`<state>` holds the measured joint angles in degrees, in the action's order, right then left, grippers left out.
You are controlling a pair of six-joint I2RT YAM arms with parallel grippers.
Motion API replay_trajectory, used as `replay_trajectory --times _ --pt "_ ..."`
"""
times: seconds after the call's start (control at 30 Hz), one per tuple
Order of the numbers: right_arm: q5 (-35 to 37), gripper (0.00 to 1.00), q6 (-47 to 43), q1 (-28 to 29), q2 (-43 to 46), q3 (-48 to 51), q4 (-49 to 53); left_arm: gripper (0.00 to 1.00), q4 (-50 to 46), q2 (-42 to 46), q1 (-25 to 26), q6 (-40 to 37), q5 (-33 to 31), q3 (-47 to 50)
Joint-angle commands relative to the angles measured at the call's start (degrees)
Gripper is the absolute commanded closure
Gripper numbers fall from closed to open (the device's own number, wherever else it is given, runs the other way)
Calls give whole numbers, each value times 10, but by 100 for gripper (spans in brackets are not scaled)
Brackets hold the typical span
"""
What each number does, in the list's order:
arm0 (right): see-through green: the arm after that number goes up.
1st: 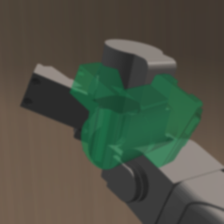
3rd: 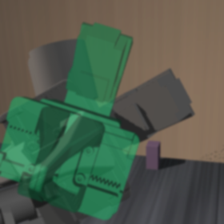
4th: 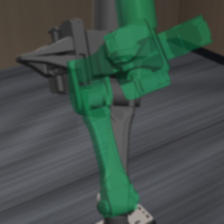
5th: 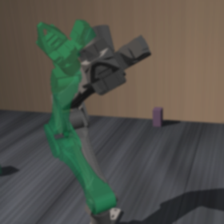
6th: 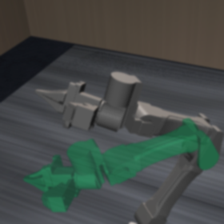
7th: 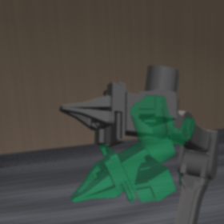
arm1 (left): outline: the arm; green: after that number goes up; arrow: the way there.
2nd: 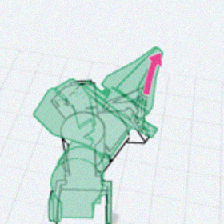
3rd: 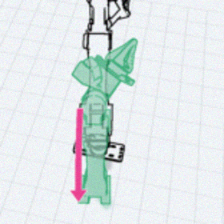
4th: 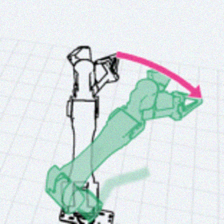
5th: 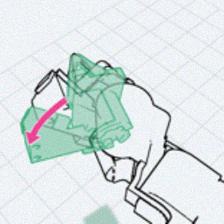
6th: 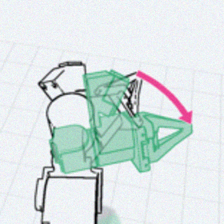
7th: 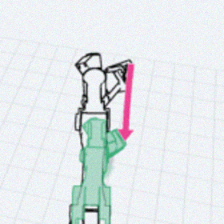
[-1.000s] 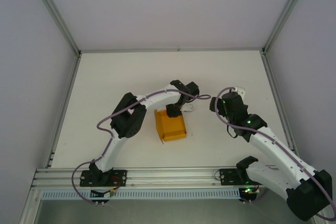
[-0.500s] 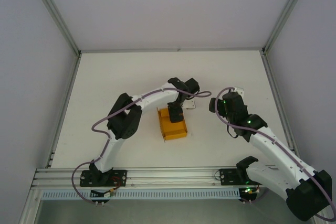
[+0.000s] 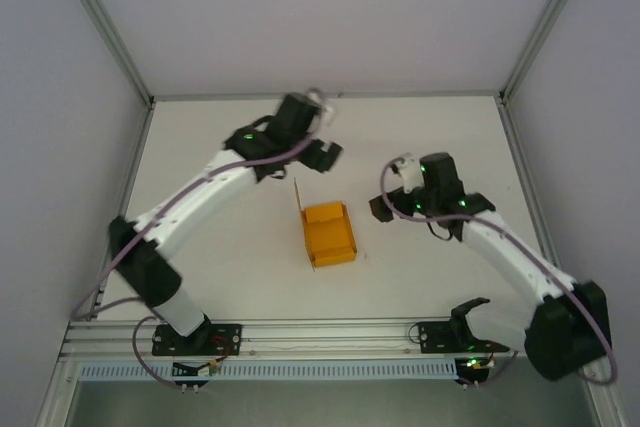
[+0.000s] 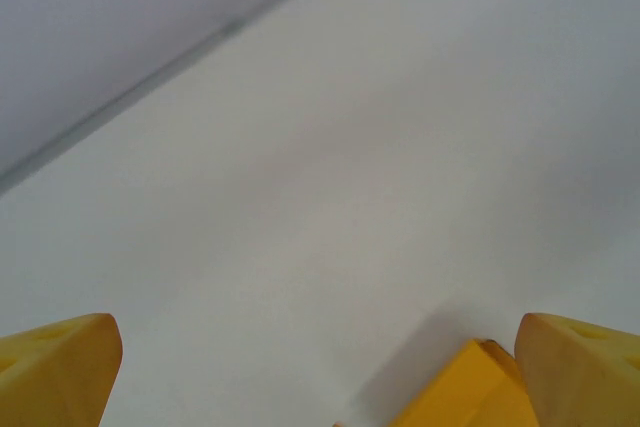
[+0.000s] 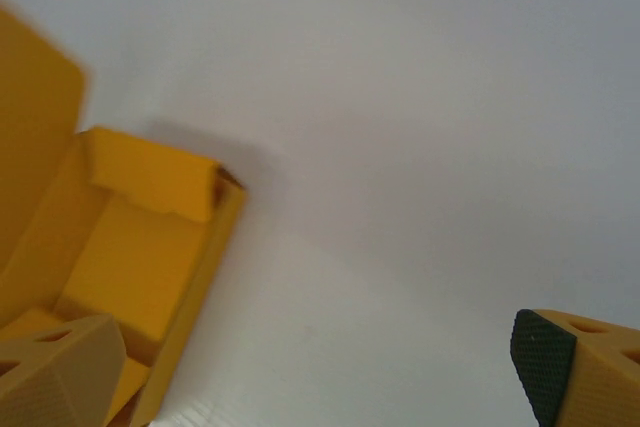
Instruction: Assemble paper box
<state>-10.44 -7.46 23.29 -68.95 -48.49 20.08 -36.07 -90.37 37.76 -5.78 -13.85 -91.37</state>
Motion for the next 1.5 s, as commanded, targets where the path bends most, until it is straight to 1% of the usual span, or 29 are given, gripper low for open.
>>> replay_trajectory --times 0.0,0.07,0.1,0.17,0.27,0.33,0.47,0.63,0.8,0.9,0.93,0.97,1.07,1.1,1.17,1.2,1.27,1.33,1.4,1.47 --pt "-145 2 -263 32 -103 -103 27 0 28 69 -84 188 4 126" --pt "-128 7 -319 55 -180 -177 93 0 31 109 -124 238 6 196" --pt "-115 9 -350 66 -226 -223 141 0 30 127 -142 261 3 231" --pt "-89 12 -394 86 -293 -288 201 0 26 155 -164 287 -7 282" --pt "-73 16 -440 107 -363 -339 224 0 29 189 -179 315 -21 341" --pt "-72 22 -458 114 -401 -369 230 0 37 201 -183 320 -15 369" --pt "-62 25 -470 125 -473 -436 260 0 28 194 -187 329 -19 384" --pt "-50 30 -487 133 -513 -460 264 0 34 183 -189 320 -8 388" --pt "-24 41 -496 136 -548 -487 280 0 34 179 -188 310 -3 384" --pt "-17 52 -493 138 -566 -497 291 0 30 179 -188 308 -10 382" --pt "-14 55 -490 138 -570 -496 289 0 27 180 -188 310 -12 380" --pt "-11 62 -487 139 -572 -495 287 0 25 181 -188 308 -15 379" --pt "-7 75 -474 139 -572 -484 266 0 20 182 -188 306 -19 378" --pt "-7 77 -470 139 -571 -479 258 0 20 184 -189 306 -20 379" --pt "-5 86 -455 141 -568 -471 244 0 19 184 -188 307 -20 378" --pt "-4 89 -446 140 -566 -469 239 0 18 184 -188 307 -21 378" --pt "6 90 -410 140 -559 -462 230 0 17 186 -188 308 -19 377" --pt "30 91 -344 141 -548 -446 203 0 18 185 -188 310 -23 379" --pt "77 93 -272 150 -531 -420 192 0 18 186 -188 311 -26 380" --pt "144 93 -179 156 -500 -369 156 0 20 185 -188 308 -29 383"
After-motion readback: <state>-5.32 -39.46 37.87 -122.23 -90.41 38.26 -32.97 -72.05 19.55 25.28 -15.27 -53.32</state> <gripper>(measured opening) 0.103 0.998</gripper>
